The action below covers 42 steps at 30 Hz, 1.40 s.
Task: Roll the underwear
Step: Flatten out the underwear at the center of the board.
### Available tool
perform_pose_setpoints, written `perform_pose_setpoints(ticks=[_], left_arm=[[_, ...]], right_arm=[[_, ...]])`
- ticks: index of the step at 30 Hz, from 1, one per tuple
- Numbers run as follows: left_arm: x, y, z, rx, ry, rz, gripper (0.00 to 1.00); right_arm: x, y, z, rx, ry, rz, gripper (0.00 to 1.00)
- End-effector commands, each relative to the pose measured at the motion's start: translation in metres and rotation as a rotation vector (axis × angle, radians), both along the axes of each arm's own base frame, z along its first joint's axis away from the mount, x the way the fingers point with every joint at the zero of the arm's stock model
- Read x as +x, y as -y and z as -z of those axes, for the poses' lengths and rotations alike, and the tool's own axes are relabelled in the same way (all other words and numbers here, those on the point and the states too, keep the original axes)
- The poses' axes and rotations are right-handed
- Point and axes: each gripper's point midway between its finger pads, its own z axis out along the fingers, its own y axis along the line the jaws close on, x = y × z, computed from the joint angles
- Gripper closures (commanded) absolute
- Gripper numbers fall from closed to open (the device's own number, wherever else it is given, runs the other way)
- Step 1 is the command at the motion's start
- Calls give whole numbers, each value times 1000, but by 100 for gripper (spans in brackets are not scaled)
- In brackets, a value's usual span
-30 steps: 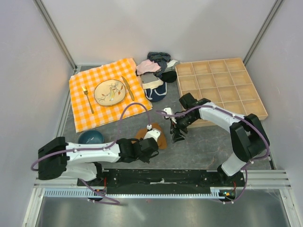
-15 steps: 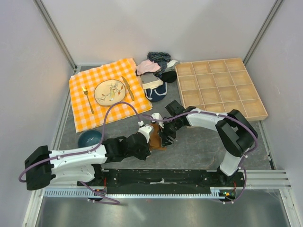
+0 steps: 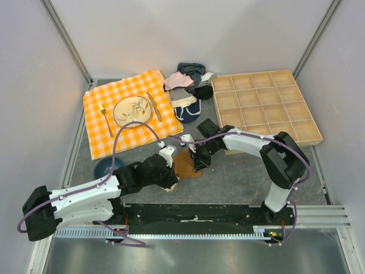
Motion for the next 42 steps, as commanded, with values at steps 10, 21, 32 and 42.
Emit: perform_pose_setpoints(ticks=[10, 21, 32, 42], left_arm=[[3, -4, -92, -103, 78, 90, 98], [-9, -15, -116, -153, 52, 70, 98], [103, -58, -51, 14, -3, -275, 98], [176, -90, -70, 65, 88, -441, 49]], right_arm=[[0, 37, -120, -74, 242, -212, 100], [-37, 65, -162, -18, 295, -223, 100], [132, -2, -114, -72, 423, 336, 94], [174, -25, -137, 50, 466, 277, 43]])
